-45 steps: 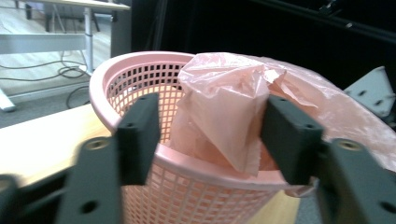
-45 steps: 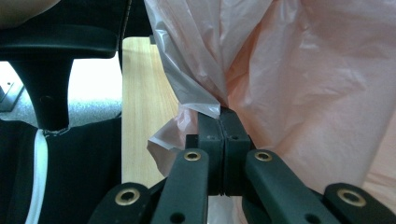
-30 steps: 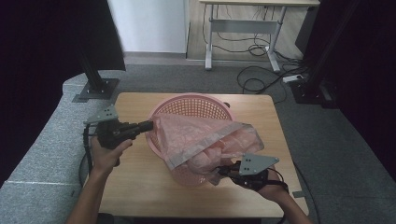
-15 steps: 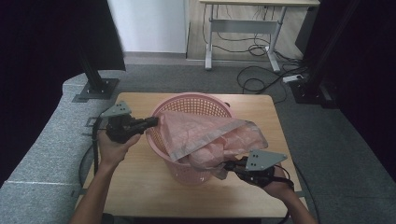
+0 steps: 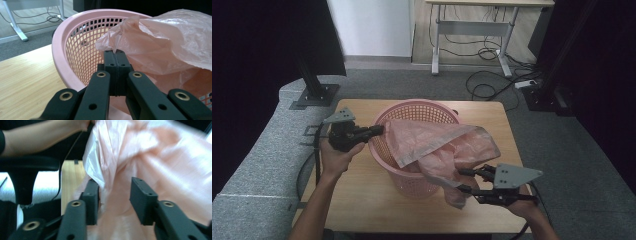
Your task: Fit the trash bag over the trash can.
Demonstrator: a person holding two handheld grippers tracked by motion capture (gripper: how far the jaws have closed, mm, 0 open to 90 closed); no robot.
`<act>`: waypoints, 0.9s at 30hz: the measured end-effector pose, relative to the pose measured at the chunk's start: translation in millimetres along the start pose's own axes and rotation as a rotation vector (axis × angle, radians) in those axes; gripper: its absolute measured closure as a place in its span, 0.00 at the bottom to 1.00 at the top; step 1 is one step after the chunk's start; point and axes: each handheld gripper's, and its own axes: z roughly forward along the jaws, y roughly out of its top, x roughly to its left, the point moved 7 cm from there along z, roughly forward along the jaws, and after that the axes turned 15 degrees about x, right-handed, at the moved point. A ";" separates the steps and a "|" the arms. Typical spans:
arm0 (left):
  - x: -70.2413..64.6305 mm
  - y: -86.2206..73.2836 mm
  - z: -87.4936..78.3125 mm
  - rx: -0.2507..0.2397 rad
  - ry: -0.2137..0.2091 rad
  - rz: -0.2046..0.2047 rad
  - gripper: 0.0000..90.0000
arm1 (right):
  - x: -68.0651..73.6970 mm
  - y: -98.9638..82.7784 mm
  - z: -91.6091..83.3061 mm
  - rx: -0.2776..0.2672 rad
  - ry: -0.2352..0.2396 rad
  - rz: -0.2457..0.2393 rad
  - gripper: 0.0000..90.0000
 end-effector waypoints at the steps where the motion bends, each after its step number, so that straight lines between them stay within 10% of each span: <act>1: 0.0 0.3 0.1 -0.001 -0.004 0.000 1.00 | -1.0 1.4 -6.9 -0.014 0.001 0.002 0.60; 9: 1.1 -0.6 0.8 -0.001 -0.013 -0.002 1.00 | -26.1 11.7 -42.5 -0.057 -0.078 0.048 0.54; 18: 4.8 -1.6 -1.8 -0.017 -0.024 -0.016 1.00 | -5.9 23.5 -36.4 -0.078 -0.005 0.025 0.49; 27: 7.5 0.7 0.2 -0.021 -0.046 -0.014 0.99 | -70.2 24.5 -34.4 -0.022 -0.178 0.120 0.47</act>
